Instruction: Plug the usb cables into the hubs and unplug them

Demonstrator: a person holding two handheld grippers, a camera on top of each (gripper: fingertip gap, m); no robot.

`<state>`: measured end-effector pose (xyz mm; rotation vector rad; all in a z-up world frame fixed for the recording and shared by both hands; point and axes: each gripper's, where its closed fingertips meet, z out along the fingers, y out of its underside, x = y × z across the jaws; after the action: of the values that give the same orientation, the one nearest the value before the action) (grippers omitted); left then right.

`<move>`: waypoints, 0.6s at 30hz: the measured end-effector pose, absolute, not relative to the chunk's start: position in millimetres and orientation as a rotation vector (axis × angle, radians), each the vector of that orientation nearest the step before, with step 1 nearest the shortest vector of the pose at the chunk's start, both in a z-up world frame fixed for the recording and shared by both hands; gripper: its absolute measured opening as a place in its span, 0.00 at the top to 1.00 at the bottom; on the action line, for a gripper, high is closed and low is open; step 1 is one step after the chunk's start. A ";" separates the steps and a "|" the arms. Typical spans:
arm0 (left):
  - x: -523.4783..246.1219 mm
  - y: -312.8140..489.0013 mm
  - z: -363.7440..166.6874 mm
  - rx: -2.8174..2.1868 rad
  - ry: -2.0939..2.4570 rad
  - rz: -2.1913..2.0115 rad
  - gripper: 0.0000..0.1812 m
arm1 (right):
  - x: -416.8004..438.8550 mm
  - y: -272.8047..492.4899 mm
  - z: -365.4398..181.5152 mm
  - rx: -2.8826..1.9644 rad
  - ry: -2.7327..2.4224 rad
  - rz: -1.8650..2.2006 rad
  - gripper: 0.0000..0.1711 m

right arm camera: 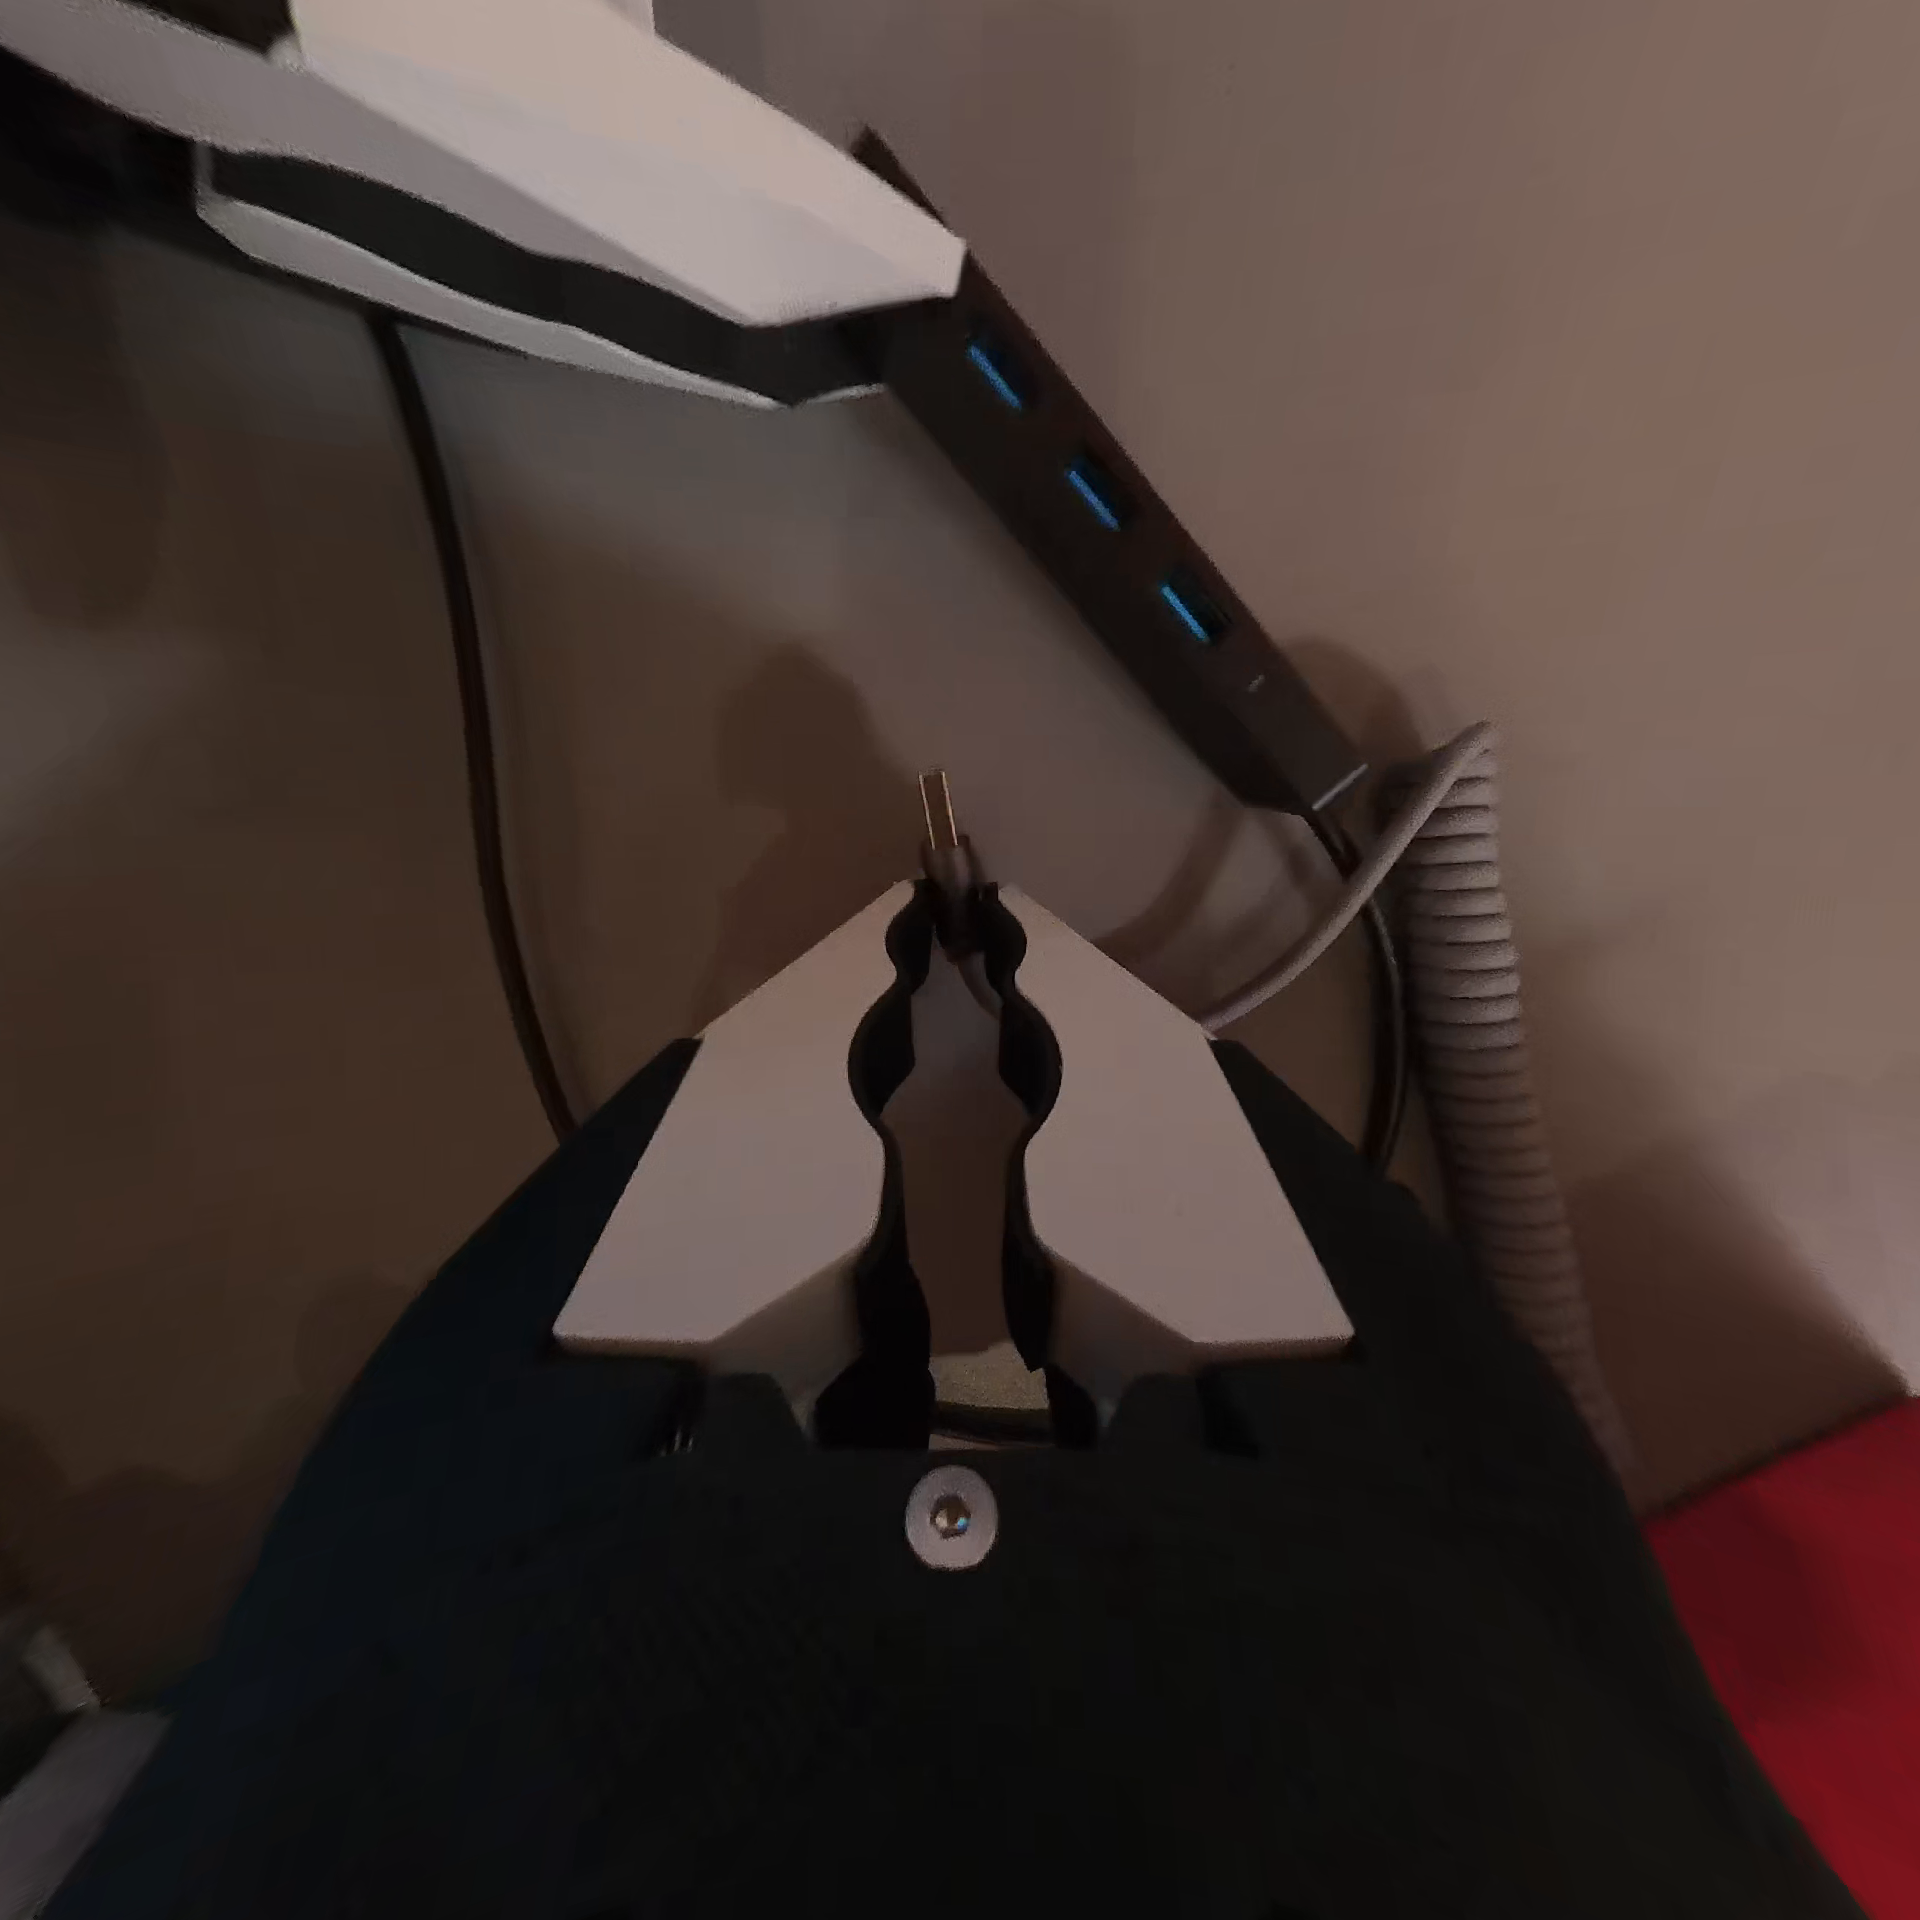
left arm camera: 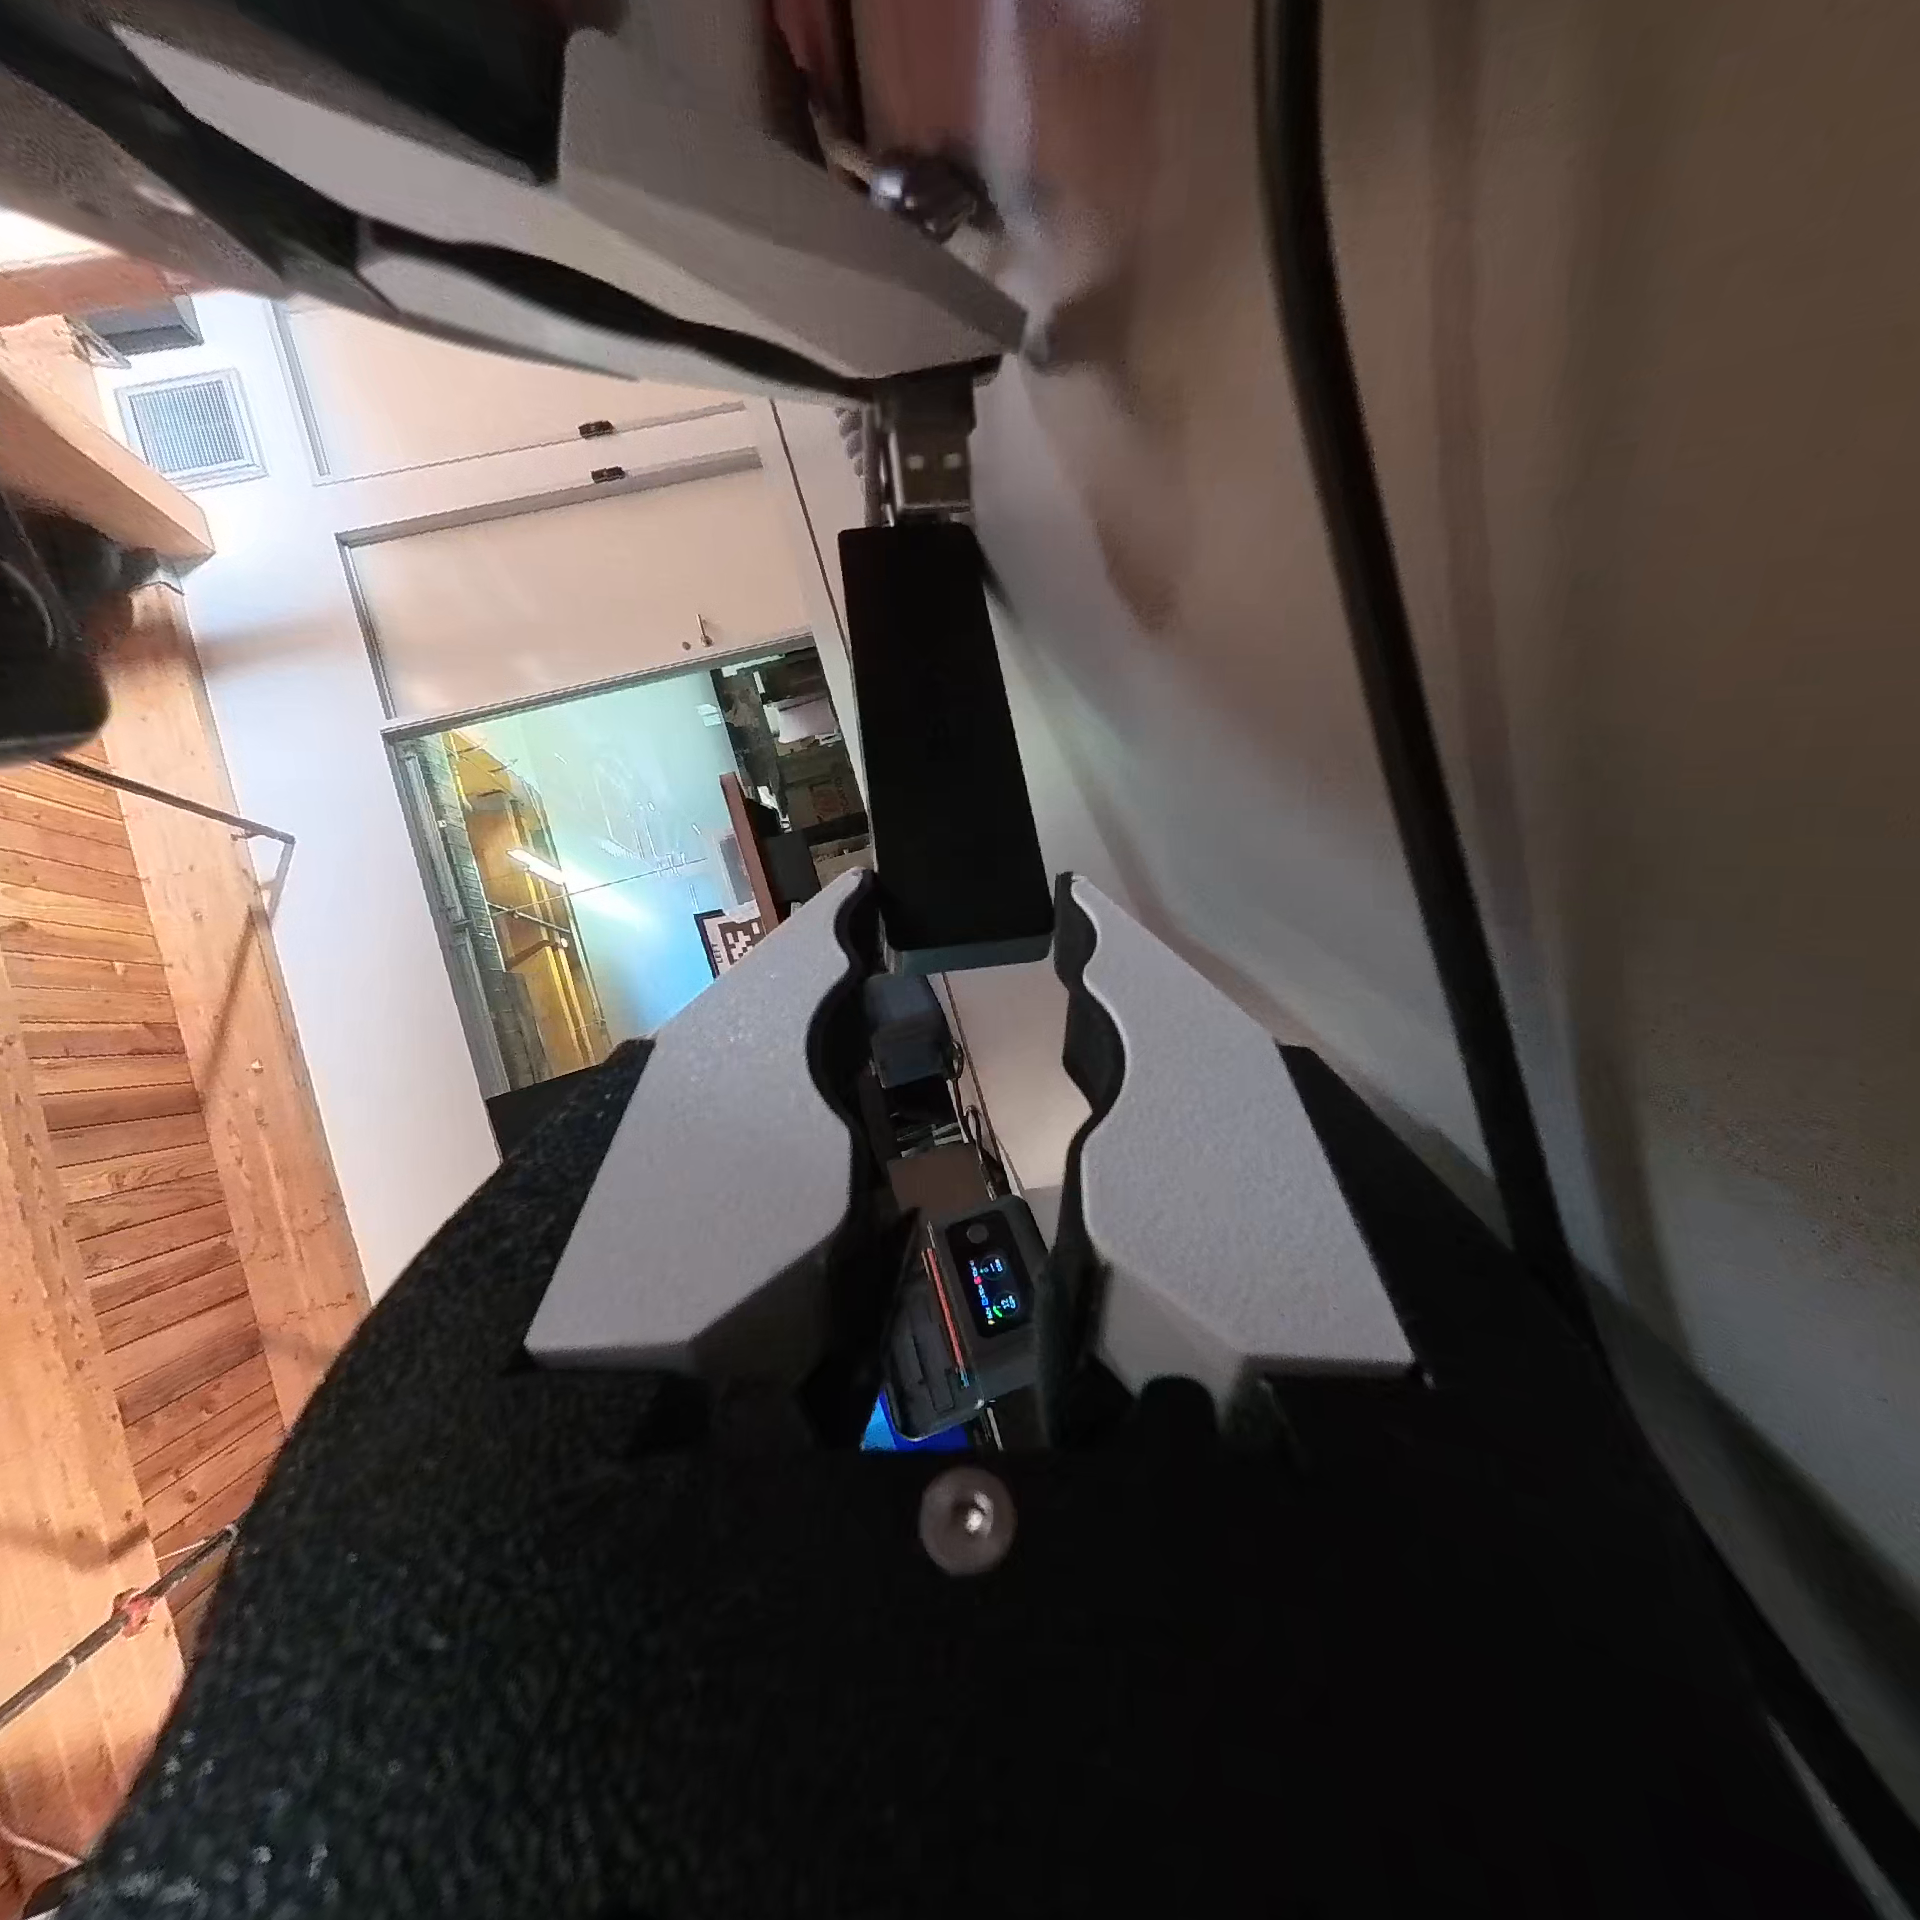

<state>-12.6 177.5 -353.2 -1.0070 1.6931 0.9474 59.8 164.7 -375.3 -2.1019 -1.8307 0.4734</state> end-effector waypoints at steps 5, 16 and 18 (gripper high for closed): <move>-12.6 177.5 -353.4 -1.006 1.694 0.948 0.83 | 55.1 166.8 -376.7 -2.012 -1.877 0.350 0.93; -13.0 177.3 -353.2 -0.999 1.697 0.954 0.83 | 43.2 174.6 -333.8 -1.683 -1.825 0.385 0.75; -12.7 177.1 -353.2 -0.997 1.698 0.954 0.83 | 43.0 172.8 -331.9 -1.679 -1.864 0.396 0.74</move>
<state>-12.7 177.1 -353.2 -0.9967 1.6980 0.9543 43.0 172.8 -331.9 -1.6788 -1.8637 0.3959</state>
